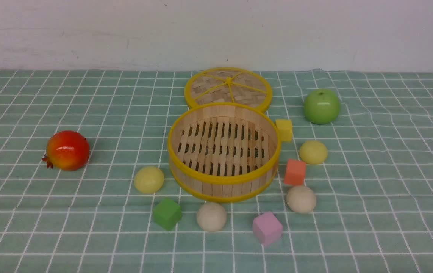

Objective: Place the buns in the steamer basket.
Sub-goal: Use the left arm to grab a steamed stuffed bun

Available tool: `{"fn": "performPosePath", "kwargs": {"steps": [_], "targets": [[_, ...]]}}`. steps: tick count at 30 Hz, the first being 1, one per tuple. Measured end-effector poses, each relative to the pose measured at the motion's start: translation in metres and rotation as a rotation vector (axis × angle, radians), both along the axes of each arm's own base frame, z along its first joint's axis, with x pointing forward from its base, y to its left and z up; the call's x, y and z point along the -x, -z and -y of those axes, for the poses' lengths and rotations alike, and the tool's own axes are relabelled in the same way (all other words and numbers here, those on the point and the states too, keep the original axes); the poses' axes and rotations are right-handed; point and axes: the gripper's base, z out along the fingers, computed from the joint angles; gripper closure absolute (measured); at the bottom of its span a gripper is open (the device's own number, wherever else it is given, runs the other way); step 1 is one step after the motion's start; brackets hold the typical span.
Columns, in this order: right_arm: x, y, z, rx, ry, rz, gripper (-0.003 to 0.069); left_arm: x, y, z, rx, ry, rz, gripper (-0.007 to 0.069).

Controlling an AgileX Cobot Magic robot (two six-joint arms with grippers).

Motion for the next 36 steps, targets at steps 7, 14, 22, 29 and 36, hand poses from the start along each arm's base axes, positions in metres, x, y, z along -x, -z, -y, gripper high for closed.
{"fn": "performPosePath", "kwargs": {"steps": [7,14,22,29,36], "targets": [[0.0,0.0,0.0,0.0,0.0,0.0,0.0419,0.0,0.0,0.0,0.0,0.0,0.0,0.0417],[0.0,0.0,0.0,0.0,0.0,0.0,0.0419,0.0,0.0,0.0,0.0,0.0,0.0,0.0407],[0.0,0.0,0.0,0.0,0.0,0.0,0.0419,0.0,0.0,0.0,0.002,-0.001,0.005,0.0407],[0.0,0.0,0.0,0.0,0.0,0.0,0.0419,-0.004,-0.022,0.004,0.691,-0.099,0.126,0.0405],[0.0,0.0,0.0,0.0,0.0,0.0,0.0419,-0.004,-0.04,-0.003,0.964,-0.148,0.251,0.0416]]}}
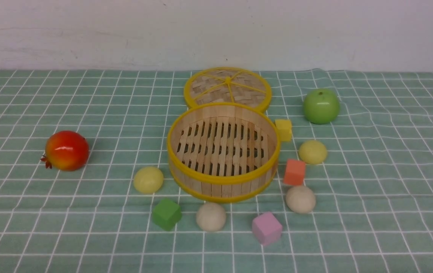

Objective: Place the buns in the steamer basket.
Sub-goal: Use the left arm to grab a steamed stuffed bun

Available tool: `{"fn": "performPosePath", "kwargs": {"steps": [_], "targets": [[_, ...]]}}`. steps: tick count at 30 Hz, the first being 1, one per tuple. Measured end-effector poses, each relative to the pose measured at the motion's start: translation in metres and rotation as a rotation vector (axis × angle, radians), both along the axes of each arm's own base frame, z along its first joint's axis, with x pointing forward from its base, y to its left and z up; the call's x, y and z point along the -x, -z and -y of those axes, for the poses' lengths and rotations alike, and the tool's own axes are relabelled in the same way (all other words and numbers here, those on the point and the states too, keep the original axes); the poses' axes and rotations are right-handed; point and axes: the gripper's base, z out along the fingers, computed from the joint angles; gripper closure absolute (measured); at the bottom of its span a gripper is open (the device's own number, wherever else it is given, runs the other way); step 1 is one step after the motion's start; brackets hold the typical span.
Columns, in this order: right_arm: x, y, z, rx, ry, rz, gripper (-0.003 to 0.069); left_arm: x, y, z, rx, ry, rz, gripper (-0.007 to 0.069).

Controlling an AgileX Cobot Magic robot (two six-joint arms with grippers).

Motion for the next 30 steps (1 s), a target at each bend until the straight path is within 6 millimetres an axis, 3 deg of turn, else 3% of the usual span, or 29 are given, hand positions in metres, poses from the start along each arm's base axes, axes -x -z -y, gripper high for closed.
{"fn": "performPosePath", "kwargs": {"steps": [2,5,8,11,13,15,17,21,22,23,30], "targets": [[0.0,0.0,0.0,0.0,0.0,0.0,0.0419,0.003,-0.015,0.003,-0.033,0.03,0.019,0.045],[0.0,0.0,0.0,0.0,0.0,0.0,0.0419,0.008,-0.05,0.011,-0.225,0.11,0.004,0.0539],[0.0,0.0,0.0,0.0,0.0,0.0,0.0419,-0.006,-0.075,0.022,-0.449,0.269,-0.207,0.062],[0.0,0.0,0.0,0.0,0.0,0.0,0.0419,-0.022,-0.084,0.028,-0.591,0.393,-0.386,0.0638],[0.0,0.0,0.0,0.0,0.0,0.0,0.0419,-0.054,-0.091,0.031,-0.722,0.525,-0.59,0.0638],[0.0,0.0,0.0,0.0,0.0,0.0,0.0419,-0.081,-0.092,0.033,-0.792,0.59,-0.677,0.0638],[0.0,0.0,0.0,0.0,0.0,0.0,0.0419,-0.095,-0.092,0.034,-0.833,0.628,-0.701,0.0638],[0.0,0.0,0.0,0.0,0.0,0.0,0.0419,-0.154,-0.088,0.043,-0.887,0.773,-0.776,0.0638],[0.0,0.0,0.0,0.0,0.0,0.0,0.0419,-0.16,-0.087,0.045,-0.888,0.783,-0.78,0.0638],[0.0,0.0,0.0,0.0,0.0,0.0,0.0419,-0.178,-0.087,0.051,-0.897,0.818,-0.786,0.0638],[0.0,0.0,0.0,0.0,0.0,0.0,0.0419,-0.243,-0.074,0.088,-0.981,0.962,-0.769,0.0638]]}}
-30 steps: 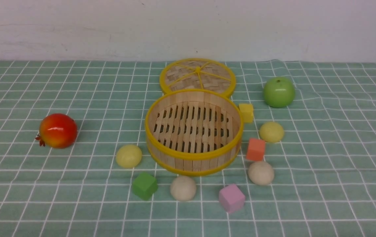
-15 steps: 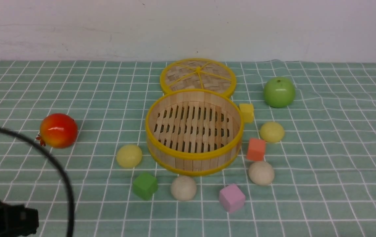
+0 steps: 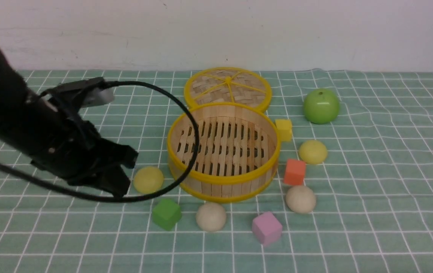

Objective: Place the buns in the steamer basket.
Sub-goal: Use the left arm to grab a steamed stuffed bun

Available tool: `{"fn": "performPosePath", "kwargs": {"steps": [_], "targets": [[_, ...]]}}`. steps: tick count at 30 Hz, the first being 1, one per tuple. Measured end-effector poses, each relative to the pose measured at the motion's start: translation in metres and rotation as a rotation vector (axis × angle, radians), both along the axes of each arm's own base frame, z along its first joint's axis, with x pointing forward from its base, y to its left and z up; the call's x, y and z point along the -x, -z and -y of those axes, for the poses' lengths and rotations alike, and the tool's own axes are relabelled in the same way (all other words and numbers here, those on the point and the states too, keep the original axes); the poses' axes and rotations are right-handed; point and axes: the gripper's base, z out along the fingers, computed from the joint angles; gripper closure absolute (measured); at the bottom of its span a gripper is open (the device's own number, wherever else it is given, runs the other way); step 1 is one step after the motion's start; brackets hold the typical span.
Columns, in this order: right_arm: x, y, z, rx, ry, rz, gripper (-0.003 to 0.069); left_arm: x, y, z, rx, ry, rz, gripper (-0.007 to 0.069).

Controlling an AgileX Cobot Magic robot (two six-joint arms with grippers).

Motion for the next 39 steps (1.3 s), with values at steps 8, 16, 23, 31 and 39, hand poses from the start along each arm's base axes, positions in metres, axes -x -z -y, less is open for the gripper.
{"fn": "performPosePath", "kwargs": {"steps": [8,16,23,31,39], "targets": [[0.0,0.0,0.0,0.0,0.0,0.0,0.0419,-0.05,0.024,0.026,-0.131,0.069,0.017,0.0638],[0.0,0.0,0.0,0.0,0.0,0.0,0.0419,-0.099,0.036,0.017,-0.153,-0.004,0.039,0.062],[0.0,0.0,0.0,0.0,0.0,0.0,0.0419,-0.12,0.067,0.016,-0.228,0.022,-0.016,0.044],[0.0,0.0,0.0,0.0,0.0,0.0,0.0419,-0.128,0.077,0.016,-0.25,0.018,0.017,0.0337],[0.0,0.0,0.0,0.0,0.0,0.0,0.0419,-0.131,0.094,0.019,-0.226,0.009,-0.023,0.0335]]}}
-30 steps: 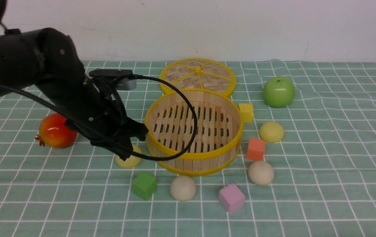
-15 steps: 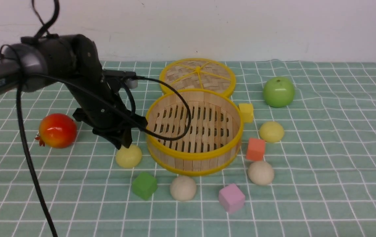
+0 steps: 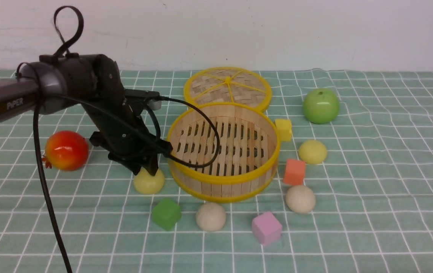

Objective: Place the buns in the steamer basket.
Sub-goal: Use the left arm to grab a steamed stuffed bun, then use the left arm to put the steamed stuffed bun into the steamer

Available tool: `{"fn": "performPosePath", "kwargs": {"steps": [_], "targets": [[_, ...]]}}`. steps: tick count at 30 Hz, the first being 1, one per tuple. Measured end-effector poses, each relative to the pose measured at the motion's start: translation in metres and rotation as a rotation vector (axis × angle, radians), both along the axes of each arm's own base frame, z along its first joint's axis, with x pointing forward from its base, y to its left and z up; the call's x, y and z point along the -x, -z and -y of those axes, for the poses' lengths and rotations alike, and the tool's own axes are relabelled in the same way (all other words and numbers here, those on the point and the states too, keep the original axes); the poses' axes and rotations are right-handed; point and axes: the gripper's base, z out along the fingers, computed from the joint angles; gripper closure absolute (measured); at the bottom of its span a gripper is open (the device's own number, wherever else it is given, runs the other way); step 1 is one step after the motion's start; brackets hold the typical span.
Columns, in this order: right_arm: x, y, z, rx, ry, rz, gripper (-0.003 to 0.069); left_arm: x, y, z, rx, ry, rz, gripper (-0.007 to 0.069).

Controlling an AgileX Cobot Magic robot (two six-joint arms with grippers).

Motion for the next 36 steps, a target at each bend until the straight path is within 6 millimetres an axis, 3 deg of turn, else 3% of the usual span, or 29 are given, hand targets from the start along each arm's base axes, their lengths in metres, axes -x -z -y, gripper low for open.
{"fn": "performPosePath", "kwargs": {"steps": [4,7,9,10,11,13,18,21,23,24,28,30,36], "targets": [[0.0,0.0,0.0,0.0,0.0,0.0,0.0419,-0.002,0.005,0.0,-0.001,-0.001,-0.006,0.0343],[0.0,0.0,0.0,0.0,0.0,0.0,0.0419,-0.001,0.005,0.0,-0.001,-0.001,-0.01,0.0403],[0.0,0.0,0.0,0.0,0.0,0.0,0.0419,0.0,0.005,0.0,-0.003,0.001,-0.024,0.0479],[0.0,0.0,0.0,0.0,0.0,0.0,0.0419,0.001,0.005,0.0,-0.005,0.003,-0.034,0.0575],[0.0,0.0,0.0,0.0,0.0,0.0,0.0419,0.002,0.003,0.0,-0.005,0.003,-0.035,0.0584],[0.0,0.0,0.0,0.0,0.0,0.0,0.0419,0.005,-0.007,-0.001,-0.003,0.007,-0.033,0.0636],[0.0,0.0,0.0,0.0,0.0,0.0,0.0419,0.018,-0.052,0.002,0.058,0.003,0.032,0.0638],[0.0,0.0,0.0,0.0,0.0,0.0,0.0419,0.028,-0.081,0.015,0.112,0.04,0.119,0.0638],[0.0,0.0,0.0,0.0,0.0,0.0,0.0419,0.029,-0.084,0.021,0.126,0.054,0.143,0.0638],[0.0,0.0,0.0,0.0,0.0,0.0,0.0419,0.03,-0.088,0.034,0.145,0.086,0.196,0.0638],[0.0,0.0,0.0,0.0,0.0,0.0,0.0419,0.022,-0.079,0.055,0.16,0.116,0.283,0.0638],[0.0,0.0,0.0,0.0,0.0,0.0,0.0419,0.012,-0.065,0.065,0.164,0.112,0.339,0.0638],[0.0,0.0,0.0,0.0,0.0,0.0,0.0419,-0.006,-0.024,0.065,0.128,0.062,0.334,0.0612]]}}
